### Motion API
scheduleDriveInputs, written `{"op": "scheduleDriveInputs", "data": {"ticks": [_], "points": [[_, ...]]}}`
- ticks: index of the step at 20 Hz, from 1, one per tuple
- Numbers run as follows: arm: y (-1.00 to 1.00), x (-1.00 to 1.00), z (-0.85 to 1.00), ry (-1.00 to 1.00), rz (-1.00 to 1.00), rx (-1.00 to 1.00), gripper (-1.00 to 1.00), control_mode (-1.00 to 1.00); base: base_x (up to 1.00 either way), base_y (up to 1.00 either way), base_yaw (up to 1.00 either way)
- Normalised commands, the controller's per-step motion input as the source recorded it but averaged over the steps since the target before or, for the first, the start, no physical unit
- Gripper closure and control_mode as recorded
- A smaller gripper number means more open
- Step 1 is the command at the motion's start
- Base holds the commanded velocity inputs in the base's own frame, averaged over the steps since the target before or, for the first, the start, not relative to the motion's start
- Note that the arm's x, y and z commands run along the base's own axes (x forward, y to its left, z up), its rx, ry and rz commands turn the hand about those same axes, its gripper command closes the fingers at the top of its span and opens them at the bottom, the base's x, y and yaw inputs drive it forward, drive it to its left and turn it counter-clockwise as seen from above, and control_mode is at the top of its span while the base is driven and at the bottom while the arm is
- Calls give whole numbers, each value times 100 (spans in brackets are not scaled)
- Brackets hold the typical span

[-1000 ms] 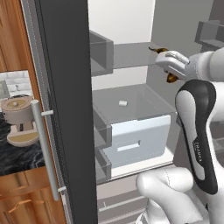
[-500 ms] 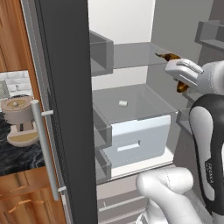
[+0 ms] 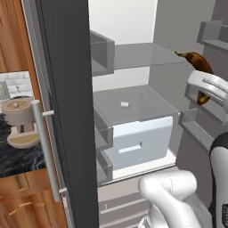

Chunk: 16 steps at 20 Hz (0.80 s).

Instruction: Pick up the tangerine and banana from the fridge and place one fruit on each plate on the dining counter.

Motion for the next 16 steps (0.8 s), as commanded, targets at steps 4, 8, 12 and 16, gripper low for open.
{"op": "scheduleDriveInputs", "data": {"ticks": [4,8,12,16], "points": [[0,0,0,0,0,0,100,100,-100,-5,0],[0,0,0,0,0,0,100,100,-100,-7,0],[0,0,0,0,0,0,100,100,-100,-1,1],[0,0,0,0,0,0,100,100,-100,0,13]]}}
